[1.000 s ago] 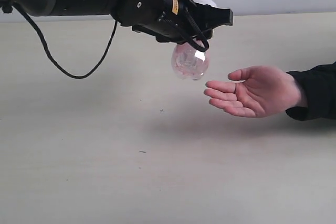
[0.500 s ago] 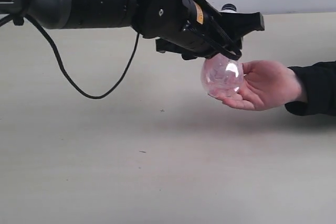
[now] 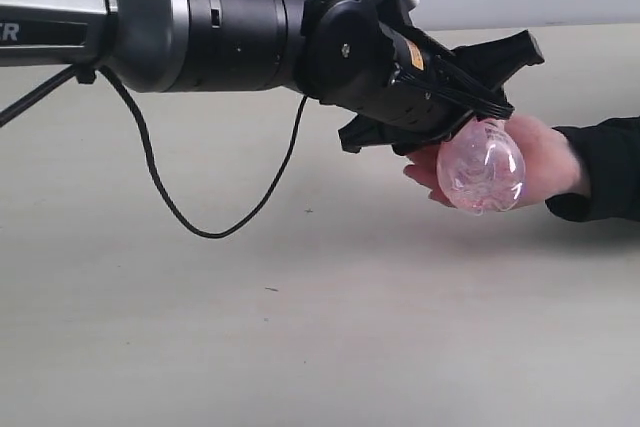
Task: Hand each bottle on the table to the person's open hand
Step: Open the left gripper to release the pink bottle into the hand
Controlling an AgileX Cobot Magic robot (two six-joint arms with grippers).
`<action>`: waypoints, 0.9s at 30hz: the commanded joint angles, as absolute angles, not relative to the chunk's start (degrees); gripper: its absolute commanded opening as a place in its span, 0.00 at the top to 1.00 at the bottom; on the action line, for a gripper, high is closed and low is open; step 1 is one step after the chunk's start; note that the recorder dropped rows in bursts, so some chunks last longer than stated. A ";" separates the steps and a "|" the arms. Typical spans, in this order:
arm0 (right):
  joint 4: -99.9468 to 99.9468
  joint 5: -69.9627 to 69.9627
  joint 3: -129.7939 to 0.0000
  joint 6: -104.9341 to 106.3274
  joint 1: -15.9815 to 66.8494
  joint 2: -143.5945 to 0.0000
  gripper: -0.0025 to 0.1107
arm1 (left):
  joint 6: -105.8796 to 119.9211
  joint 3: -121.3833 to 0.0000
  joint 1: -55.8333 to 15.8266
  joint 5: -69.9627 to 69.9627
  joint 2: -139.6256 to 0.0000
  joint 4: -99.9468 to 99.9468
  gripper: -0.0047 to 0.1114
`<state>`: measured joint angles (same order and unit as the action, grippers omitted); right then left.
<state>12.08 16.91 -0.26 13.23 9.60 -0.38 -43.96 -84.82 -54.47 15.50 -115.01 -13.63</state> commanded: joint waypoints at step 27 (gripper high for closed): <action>11.99 16.56 0.00 13.29 9.33 0.00 0.98 | -19.13 -84.68 -50.94 31.40 -105.81 -15.17 0.22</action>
<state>12.08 16.91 -0.26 13.23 9.60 -0.38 -25.35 -84.82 -52.09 25.67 -108.77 -14.92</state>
